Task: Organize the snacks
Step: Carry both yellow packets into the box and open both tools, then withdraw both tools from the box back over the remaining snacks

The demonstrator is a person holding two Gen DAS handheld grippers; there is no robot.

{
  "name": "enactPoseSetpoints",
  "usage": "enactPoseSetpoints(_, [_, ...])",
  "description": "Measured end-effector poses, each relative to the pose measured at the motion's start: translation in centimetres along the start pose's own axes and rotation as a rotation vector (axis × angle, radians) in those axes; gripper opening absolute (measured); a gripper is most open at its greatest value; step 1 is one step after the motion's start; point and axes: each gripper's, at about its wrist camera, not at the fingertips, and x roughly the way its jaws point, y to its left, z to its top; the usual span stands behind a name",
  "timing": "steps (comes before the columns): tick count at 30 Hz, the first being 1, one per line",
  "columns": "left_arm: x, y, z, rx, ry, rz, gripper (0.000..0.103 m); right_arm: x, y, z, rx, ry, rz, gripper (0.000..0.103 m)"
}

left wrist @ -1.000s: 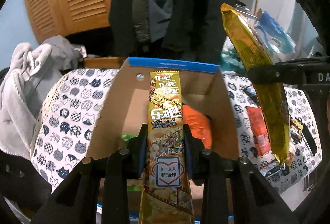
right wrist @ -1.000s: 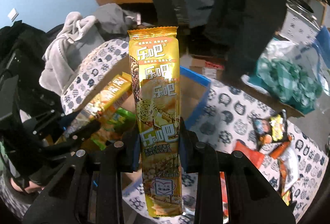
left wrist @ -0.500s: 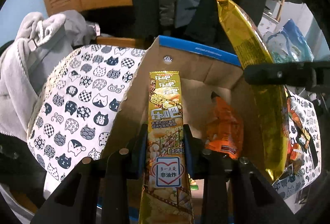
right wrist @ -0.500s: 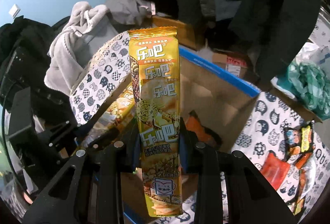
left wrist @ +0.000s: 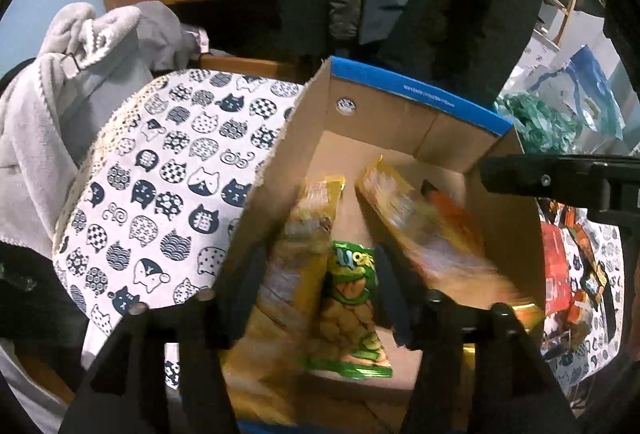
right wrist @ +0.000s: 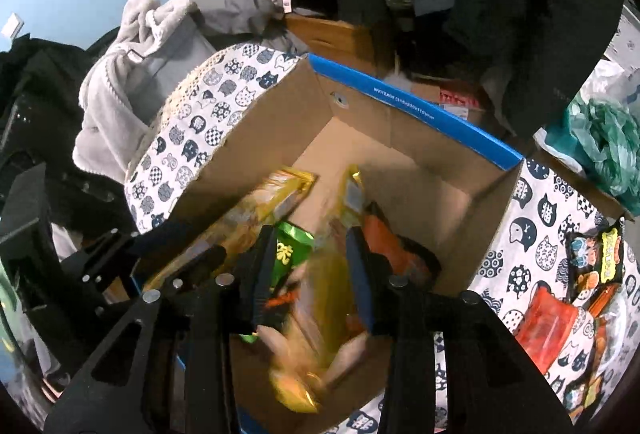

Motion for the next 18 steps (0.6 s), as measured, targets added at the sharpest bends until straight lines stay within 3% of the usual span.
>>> enactPoseSetpoints(6, [-0.8,-0.5,-0.1,0.002,-0.003,-0.016,0.068,-1.1,0.0,-0.4,-0.007,-0.019,-0.012,0.061])
enactPoseSetpoints(18, [-2.3,-4.6,-0.1,0.095,-0.011,-0.058,0.078,-3.6,-3.0,-3.5,-0.031,-0.030,-0.131,0.070])
